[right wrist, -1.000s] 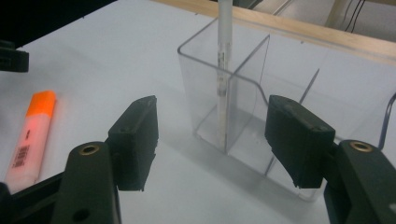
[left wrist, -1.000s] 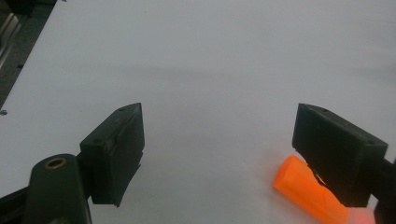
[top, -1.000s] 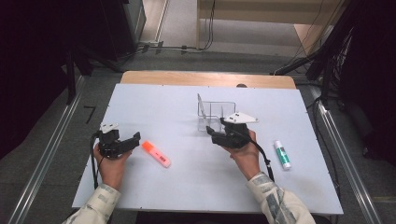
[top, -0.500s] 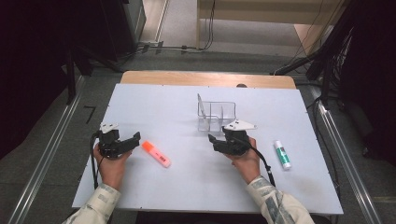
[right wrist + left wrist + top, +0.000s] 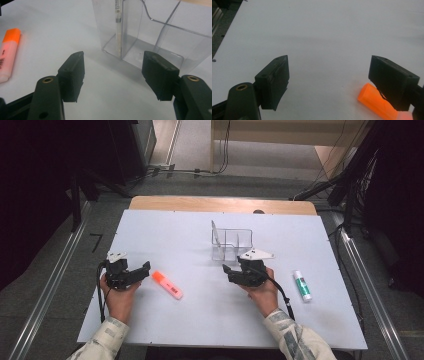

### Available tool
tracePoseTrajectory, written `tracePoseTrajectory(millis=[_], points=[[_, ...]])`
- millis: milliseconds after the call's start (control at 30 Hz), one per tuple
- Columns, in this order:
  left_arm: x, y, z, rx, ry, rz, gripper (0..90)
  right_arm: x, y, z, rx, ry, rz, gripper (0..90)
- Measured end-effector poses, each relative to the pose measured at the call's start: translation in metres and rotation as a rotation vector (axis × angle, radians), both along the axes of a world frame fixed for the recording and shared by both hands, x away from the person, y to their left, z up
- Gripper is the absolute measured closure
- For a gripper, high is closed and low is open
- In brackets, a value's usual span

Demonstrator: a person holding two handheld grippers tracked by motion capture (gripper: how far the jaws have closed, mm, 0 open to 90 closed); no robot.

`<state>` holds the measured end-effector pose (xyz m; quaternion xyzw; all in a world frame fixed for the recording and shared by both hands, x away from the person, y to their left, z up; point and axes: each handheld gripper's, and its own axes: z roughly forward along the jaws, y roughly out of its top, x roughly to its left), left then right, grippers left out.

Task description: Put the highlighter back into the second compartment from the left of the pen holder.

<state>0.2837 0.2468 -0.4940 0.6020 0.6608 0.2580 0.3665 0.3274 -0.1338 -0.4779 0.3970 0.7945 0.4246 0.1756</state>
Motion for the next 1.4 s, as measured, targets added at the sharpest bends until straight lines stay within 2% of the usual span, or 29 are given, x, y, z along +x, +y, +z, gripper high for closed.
tracePoseTrajectory(millis=[500, 700, 1100, 1400], points=[[0.000, 0.000, 0.000, -0.003, 0.001, 0.001, 17.6, -0.001, 0.005, 0.000, 0.012, -0.007, 0.014, 31.6], [0.001, -0.001, -0.001, 0.001, 0.003, 0.000, 17.6, 0.000, 0.014, -0.003, -0.009, 0.023, 0.042, 26.2], [0.001, -0.001, -0.001, 0.001, 0.003, 0.000, 17.6, -0.001, 0.027, -0.003, -0.028, 0.021, 0.076, 22.9], [0.001, -0.001, -0.001, -0.003, 0.001, 0.001, 17.7, -0.003, 0.047, -0.003, -0.028, 0.027, 0.115, 23.3]])
